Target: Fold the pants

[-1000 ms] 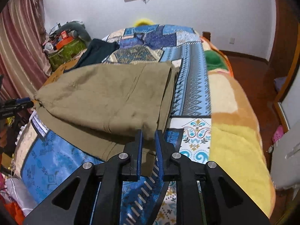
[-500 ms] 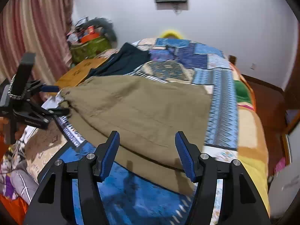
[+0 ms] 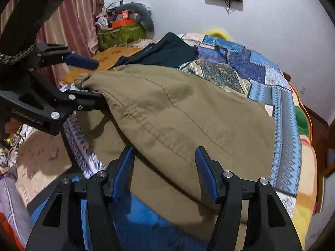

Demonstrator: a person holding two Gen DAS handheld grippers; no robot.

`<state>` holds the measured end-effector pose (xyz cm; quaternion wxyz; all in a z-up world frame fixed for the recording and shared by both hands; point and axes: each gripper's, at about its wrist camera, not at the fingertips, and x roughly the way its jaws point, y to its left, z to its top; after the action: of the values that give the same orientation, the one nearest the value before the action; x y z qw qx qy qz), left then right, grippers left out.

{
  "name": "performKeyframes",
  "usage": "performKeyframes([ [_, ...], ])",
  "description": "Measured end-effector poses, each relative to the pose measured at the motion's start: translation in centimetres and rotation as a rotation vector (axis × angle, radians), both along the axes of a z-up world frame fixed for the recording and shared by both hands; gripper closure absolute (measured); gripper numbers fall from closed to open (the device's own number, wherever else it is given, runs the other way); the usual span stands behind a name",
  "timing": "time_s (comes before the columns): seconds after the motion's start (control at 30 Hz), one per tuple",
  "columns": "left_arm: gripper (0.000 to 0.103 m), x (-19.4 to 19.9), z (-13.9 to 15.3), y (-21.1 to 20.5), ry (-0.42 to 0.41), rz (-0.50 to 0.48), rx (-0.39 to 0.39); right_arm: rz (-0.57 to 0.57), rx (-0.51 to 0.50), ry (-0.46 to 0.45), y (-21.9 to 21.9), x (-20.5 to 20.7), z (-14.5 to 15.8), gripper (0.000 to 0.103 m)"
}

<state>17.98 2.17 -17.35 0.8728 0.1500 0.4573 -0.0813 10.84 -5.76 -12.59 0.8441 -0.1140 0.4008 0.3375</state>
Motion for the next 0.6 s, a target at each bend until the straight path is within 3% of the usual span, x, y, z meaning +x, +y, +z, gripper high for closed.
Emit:
performKeyframes([
  [0.07,0.036,-0.2,-0.3,-0.4,0.010,-0.021,0.003,-0.004,0.006,0.004,0.1,0.3,0.1,0.077],
  [0.13,0.043,-0.6,-0.7,-1.0,0.009,-0.044,0.023,-0.001,0.015,-0.003,0.1,0.4,0.5,0.090],
  [0.2,0.063,-0.9,-1.1,-1.5,0.004,-0.059,0.060,0.001,0.006,-0.034,0.1,0.0,1.1,0.093],
  [0.23,0.080,-1.0,-1.4,-1.8,0.009,-0.064,0.078,0.002,0.007,-0.051,0.1,-0.2,1.5,0.094],
  [0.27,0.083,-1.1,-1.4,-1.9,0.006,-0.062,0.081,0.004,0.008,-0.056,0.0,-0.4,1.8,0.095],
  [0.5,0.090,-2.8,1.1,-2.4,-0.074,-0.096,0.057,0.008,0.003,-0.109,-0.9,-2.0,3.8,0.097],
  [0.6,0.090,-3.6,1.3,-2.4,-0.072,-0.105,0.043,0.008,0.007,-0.107,-1.1,-2.7,4.0,0.097],
])
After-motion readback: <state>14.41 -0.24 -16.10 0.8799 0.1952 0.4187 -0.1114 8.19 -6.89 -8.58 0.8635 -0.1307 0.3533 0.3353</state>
